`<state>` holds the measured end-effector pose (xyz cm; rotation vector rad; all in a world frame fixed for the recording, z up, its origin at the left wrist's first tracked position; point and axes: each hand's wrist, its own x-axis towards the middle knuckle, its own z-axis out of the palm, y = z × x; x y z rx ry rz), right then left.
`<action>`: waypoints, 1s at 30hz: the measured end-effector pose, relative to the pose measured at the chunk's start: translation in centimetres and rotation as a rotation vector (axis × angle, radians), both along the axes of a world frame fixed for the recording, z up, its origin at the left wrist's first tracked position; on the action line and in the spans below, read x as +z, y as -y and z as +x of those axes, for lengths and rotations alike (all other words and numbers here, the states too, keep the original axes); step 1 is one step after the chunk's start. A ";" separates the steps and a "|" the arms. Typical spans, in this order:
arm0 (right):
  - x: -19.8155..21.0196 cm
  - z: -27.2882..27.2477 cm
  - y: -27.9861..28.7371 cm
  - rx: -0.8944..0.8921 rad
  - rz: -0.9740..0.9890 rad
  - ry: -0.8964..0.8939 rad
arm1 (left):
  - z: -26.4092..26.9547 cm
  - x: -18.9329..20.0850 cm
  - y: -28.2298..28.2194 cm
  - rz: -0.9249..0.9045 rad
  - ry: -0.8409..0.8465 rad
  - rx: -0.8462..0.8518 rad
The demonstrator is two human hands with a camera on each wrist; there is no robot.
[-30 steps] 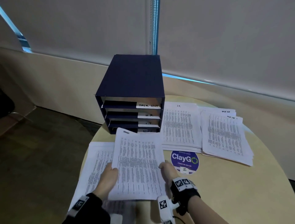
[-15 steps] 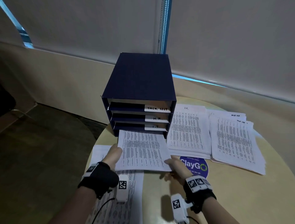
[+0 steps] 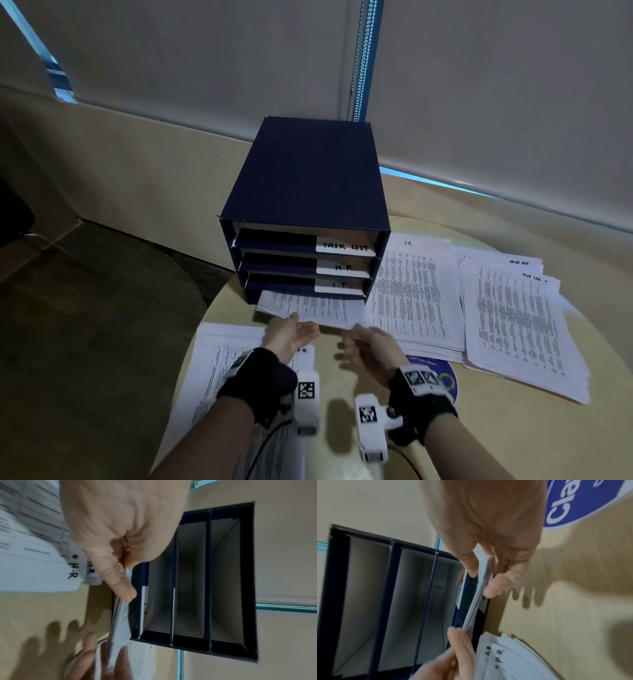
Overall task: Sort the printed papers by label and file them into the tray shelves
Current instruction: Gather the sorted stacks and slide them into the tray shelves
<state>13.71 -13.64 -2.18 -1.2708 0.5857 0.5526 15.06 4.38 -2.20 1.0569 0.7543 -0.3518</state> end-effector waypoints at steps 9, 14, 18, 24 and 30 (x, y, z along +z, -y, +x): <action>-1.5 -6.0 2.0 -0.104 0.097 -0.056 | 6.2 -2.8 2.6 0.018 0.081 0.097; -1.4 -7.2 1.6 -0.203 0.116 -0.081 | 6.9 -2.6 2.9 -0.157 0.050 0.073; -2.0 -8.1 1.4 -0.206 0.106 -0.079 | 6.3 -1.9 2.1 -0.027 -0.007 0.073; -2.3 -9.0 0.4 -0.053 0.107 -0.091 | 1.7 0.9 -2.6 0.301 0.083 0.010; -3.1 -10.1 -2.8 0.111 -0.020 -0.087 | -7.4 -1.5 -9.8 1.304 -0.277 -0.181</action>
